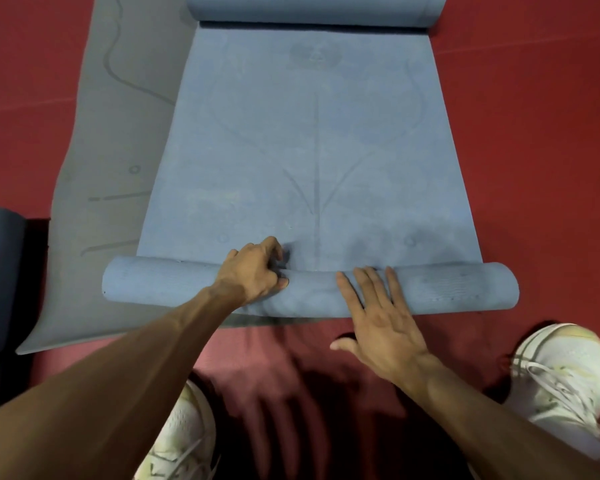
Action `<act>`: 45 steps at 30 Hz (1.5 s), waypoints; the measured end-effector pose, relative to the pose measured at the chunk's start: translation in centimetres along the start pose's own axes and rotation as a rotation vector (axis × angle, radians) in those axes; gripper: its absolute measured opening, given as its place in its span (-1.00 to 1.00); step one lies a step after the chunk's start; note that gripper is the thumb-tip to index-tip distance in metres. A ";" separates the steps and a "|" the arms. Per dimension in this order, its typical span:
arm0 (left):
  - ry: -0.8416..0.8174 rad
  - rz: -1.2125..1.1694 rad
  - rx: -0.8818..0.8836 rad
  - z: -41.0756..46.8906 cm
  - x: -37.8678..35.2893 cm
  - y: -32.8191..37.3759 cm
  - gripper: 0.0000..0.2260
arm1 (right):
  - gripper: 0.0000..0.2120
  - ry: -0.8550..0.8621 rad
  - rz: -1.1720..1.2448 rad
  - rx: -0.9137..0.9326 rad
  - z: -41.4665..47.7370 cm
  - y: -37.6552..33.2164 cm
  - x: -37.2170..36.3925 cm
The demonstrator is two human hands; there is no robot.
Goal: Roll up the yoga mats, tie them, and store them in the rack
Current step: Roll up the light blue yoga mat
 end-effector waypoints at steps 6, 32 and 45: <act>0.316 0.245 -0.144 -2.2 1.1 1.0 -0.78 | -0.06 -0.017 0.086 -0.050 2.6 1.0 0.3; 0.172 0.189 -0.207 1.2 0.5 -0.6 -0.43 | -0.42 0.221 0.075 0.037 7.4 2.2 3.8; 0.221 0.207 -0.233 6.3 3.2 0.7 -0.59 | -0.11 0.204 -0.075 -0.029 9.2 4.1 2.3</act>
Point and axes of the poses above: each hand's wrist, its own z-axis towards the middle knuckle, its own x-axis out of the back of the hand, y = z × x, the point moved 8 cm from there along z, towards the middle knuckle, and after that the axes turned 4 degrees about y, right-handed, at the moved point
